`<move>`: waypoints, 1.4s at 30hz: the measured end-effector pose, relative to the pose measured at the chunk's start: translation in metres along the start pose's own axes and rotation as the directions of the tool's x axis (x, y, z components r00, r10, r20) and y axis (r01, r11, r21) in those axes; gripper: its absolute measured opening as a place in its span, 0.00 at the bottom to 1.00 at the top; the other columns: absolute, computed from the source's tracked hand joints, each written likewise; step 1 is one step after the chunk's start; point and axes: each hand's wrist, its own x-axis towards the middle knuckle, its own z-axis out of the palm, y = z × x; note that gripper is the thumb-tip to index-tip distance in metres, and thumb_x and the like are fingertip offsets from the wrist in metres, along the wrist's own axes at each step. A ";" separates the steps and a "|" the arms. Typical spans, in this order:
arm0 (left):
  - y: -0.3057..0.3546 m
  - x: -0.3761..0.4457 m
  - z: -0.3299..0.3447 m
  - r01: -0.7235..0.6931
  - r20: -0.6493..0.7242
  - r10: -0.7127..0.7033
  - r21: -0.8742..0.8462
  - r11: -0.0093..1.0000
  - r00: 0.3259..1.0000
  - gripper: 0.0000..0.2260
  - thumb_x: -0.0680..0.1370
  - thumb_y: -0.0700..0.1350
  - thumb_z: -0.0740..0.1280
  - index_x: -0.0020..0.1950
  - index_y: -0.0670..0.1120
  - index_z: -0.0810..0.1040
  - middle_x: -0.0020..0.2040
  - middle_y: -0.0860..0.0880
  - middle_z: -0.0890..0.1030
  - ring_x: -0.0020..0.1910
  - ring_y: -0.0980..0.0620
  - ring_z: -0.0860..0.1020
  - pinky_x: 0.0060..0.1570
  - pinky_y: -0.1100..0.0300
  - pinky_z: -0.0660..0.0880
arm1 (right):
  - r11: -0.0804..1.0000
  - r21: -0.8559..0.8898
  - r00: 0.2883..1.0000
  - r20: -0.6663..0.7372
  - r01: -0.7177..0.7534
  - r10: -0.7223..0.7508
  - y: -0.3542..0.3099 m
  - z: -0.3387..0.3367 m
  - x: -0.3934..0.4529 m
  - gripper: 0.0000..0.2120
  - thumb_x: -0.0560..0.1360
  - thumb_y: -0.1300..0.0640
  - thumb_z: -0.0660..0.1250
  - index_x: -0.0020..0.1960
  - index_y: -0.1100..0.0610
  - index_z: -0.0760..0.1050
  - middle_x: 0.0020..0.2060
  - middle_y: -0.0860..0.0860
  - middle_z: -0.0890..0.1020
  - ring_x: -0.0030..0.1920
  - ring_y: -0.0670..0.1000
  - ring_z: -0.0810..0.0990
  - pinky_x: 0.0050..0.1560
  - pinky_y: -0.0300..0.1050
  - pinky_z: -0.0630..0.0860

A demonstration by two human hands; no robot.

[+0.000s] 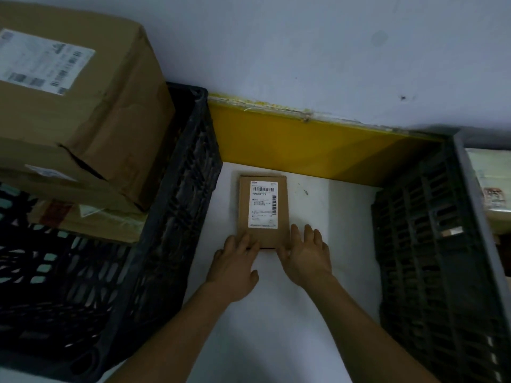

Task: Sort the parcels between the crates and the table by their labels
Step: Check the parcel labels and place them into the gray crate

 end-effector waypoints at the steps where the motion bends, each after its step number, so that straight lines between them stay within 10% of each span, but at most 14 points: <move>1: -0.004 -0.001 -0.001 0.011 -0.023 -0.011 -0.008 1.000 1.000 0.33 0.83 0.57 0.62 0.86 0.52 0.56 0.87 0.46 0.49 0.82 0.37 0.53 0.76 0.39 0.65 | 1.000 0.016 1.000 -0.003 -0.002 0.002 -0.004 0.003 0.003 0.39 0.84 0.31 0.52 0.87 0.51 0.47 0.86 0.60 0.52 0.85 0.66 0.51 0.83 0.65 0.57; 9: -0.016 -0.007 -0.021 0.240 -0.134 -0.234 0.032 0.970 0.963 0.35 0.86 0.59 0.56 0.88 0.48 0.46 0.88 0.42 0.48 0.86 0.39 0.46 0.83 0.39 0.49 | 0.978 0.179 0.984 -0.120 -0.110 0.133 -0.046 0.010 0.025 0.53 0.76 0.28 0.68 0.84 0.57 0.49 0.72 0.59 0.72 0.70 0.62 0.73 0.64 0.60 0.76; 15: -0.014 -0.007 -0.024 0.292 -0.127 -0.294 -0.036 0.956 0.947 0.35 0.86 0.59 0.56 0.88 0.48 0.45 0.87 0.42 0.49 0.86 0.39 0.47 0.84 0.41 0.50 | 0.902 0.383 0.960 -0.111 -0.197 0.257 -0.069 0.016 0.030 0.52 0.75 0.42 0.77 0.84 0.60 0.48 0.72 0.62 0.71 0.71 0.66 0.73 0.69 0.65 0.75; 18: -0.017 -0.002 -0.017 0.289 -0.060 -0.323 -0.316 0.904 0.945 0.33 0.86 0.57 0.60 0.87 0.48 0.53 0.84 0.45 0.62 0.81 0.42 0.64 0.79 0.47 0.64 | 0.885 0.431 0.959 -0.128 -0.177 0.254 -0.070 0.021 0.027 0.51 0.75 0.45 0.79 0.84 0.60 0.51 0.72 0.63 0.70 0.70 0.67 0.73 0.69 0.65 0.75; 21: -0.015 0.002 -0.013 0.234 0.059 -0.286 -0.742 0.629 0.956 0.26 0.86 0.51 0.62 0.84 0.60 0.63 0.78 0.56 0.74 0.74 0.51 0.74 0.73 0.57 0.71 | 0.868 0.478 0.965 -0.137 -0.134 0.225 -0.065 0.024 0.025 0.42 0.75 0.50 0.77 0.81 0.60 0.60 0.69 0.62 0.71 0.68 0.67 0.74 0.67 0.64 0.77; 27: -0.019 0.001 -0.014 0.255 0.063 -0.356 -0.813 0.524 0.932 0.23 0.87 0.49 0.61 0.82 0.64 0.66 0.75 0.56 0.77 0.71 0.52 0.77 0.74 0.52 0.74 | 0.654 0.756 0.967 -0.184 0.026 0.174 -0.053 0.006 0.018 0.32 0.77 0.59 0.77 0.75 0.52 0.65 0.71 0.56 0.72 0.66 0.57 0.77 0.62 0.52 0.80; 34: -0.007 0.000 -0.037 0.236 -0.117 -0.358 -0.560 0.794 0.926 0.23 0.85 0.45 0.65 0.79 0.42 0.69 0.76 0.43 0.74 0.75 0.42 0.71 0.72 0.54 0.69 | 0.533 0.844 0.964 -0.181 0.051 0.193 -0.043 -0.021 0.008 0.25 0.83 0.61 0.70 0.68 0.41 0.62 0.65 0.51 0.81 0.64 0.56 0.83 0.58 0.60 0.86; 42: 0.013 -0.005 -0.082 0.296 -0.257 -0.347 -0.217 0.930 0.902 0.33 0.86 0.61 0.55 0.87 0.48 0.51 0.87 0.44 0.52 0.85 0.41 0.50 0.83 0.42 0.53 | 0.500 0.846 0.913 -0.336 0.185 0.230 -0.015 -0.071 -0.029 0.29 0.82 0.59 0.71 0.71 0.34 0.63 0.67 0.43 0.79 0.68 0.49 0.81 0.60 0.59 0.86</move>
